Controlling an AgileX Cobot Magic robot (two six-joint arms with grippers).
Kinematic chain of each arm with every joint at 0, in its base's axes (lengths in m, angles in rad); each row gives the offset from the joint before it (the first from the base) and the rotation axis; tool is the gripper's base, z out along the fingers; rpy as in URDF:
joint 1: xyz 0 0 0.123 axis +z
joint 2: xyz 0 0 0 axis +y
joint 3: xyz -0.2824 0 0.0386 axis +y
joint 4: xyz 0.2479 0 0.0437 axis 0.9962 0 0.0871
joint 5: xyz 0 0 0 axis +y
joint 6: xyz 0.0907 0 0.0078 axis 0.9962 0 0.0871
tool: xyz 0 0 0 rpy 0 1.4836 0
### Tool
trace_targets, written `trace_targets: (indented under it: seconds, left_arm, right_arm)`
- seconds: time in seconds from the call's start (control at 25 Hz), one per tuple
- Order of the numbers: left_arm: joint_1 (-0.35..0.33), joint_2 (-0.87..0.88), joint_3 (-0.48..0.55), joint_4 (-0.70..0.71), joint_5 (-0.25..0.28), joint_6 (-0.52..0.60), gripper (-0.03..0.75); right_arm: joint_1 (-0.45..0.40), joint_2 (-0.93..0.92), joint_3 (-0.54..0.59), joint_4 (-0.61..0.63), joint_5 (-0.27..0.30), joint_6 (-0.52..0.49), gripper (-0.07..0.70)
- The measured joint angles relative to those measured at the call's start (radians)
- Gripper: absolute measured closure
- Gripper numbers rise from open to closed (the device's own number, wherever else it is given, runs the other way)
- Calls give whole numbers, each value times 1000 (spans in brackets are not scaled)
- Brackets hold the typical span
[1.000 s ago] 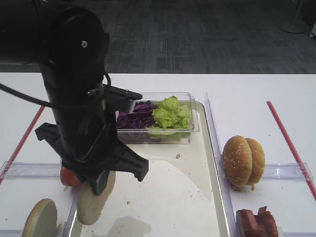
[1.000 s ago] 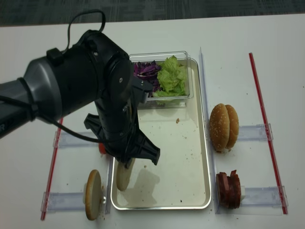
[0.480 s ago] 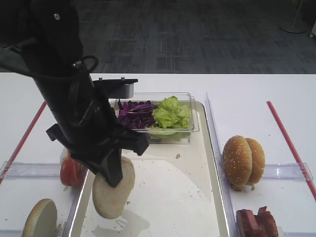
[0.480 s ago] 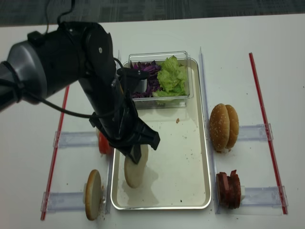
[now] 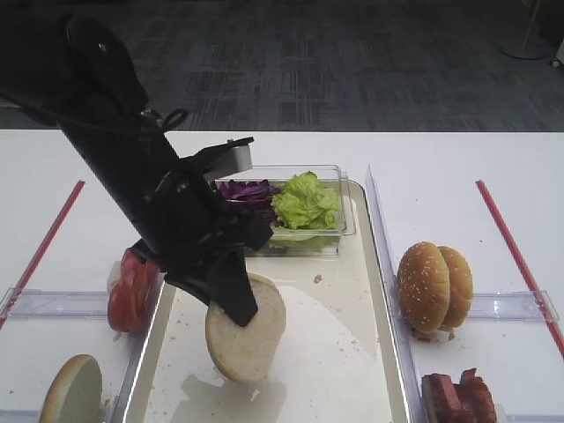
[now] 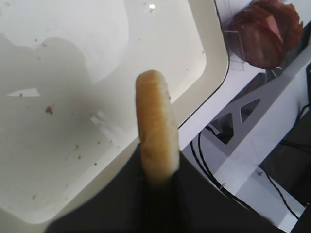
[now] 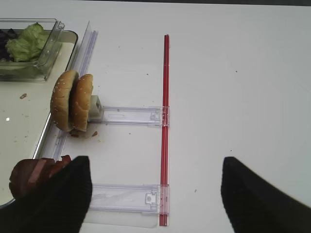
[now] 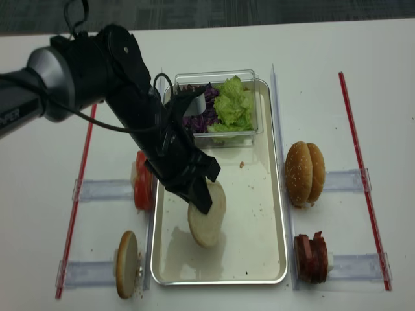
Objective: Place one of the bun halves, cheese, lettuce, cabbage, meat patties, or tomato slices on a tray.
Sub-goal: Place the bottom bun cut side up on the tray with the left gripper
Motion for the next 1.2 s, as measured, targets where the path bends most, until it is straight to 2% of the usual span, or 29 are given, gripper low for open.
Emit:
trace_targets:
  seconds: [0.16, 0.44, 0.68, 1.2]
  left_arm:
    - [30, 64, 0, -89, 0, 102, 681]
    - [81, 147, -6, -135, -3, 196, 681]
    - [110, 209, -16, -169, -10, 242, 681]
    - [110, 326, -28, -245, -10, 285, 682]
  right_arm:
    - [0, 0, 0, 0, 0, 0, 61]
    - [0, 0, 0, 0, 0, 0, 61]
    - [0, 0, 0, 0, 0, 0, 61]
    - [0, 0, 0, 0, 0, 0, 61]
